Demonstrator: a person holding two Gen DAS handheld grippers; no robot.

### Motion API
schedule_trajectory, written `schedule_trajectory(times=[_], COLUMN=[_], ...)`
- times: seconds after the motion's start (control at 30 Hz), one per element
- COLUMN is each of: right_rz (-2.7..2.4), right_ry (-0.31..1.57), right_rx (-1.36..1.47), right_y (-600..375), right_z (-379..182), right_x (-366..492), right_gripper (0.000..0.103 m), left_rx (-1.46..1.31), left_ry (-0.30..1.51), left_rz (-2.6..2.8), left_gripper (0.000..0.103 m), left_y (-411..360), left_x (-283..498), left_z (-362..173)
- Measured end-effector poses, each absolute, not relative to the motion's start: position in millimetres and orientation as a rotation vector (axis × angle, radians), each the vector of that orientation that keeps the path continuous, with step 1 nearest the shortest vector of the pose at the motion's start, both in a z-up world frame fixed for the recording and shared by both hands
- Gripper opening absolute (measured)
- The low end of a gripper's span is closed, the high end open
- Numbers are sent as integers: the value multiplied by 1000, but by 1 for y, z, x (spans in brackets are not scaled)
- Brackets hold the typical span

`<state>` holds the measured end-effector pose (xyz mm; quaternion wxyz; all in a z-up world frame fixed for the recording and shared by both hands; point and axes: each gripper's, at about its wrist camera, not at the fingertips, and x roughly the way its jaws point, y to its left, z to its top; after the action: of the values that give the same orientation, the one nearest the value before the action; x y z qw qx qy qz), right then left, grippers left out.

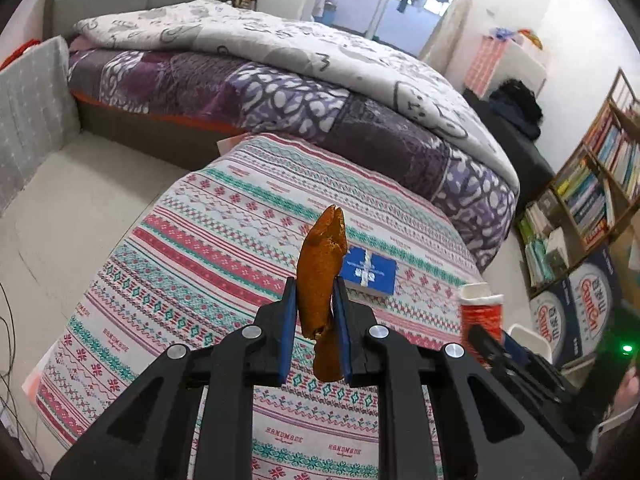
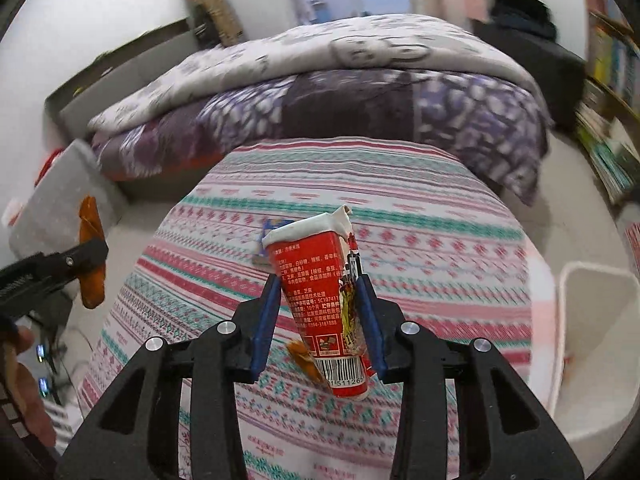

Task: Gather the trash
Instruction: 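Carry the red-white carton into the bin and open the right gripper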

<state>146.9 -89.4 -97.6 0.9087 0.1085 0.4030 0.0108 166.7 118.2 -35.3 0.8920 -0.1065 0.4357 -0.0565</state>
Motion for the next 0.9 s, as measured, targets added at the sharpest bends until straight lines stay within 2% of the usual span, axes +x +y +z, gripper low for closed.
schedule_trajectory(times=[0.27,0.9], right_rz=[-66,-287], right_ry=[823,748], right_rx=[295,401], right_y=[-141,-251], right_z=[-115,-93], right_x=[126,85], right_gripper=[37,39], left_rx=[-139,-73], left_ry=[927,917], left_rz=[-152,-311], left_gripper=[18,18], left_y=[79,-36], left_x=[165,157], left_z=[-48,-58])
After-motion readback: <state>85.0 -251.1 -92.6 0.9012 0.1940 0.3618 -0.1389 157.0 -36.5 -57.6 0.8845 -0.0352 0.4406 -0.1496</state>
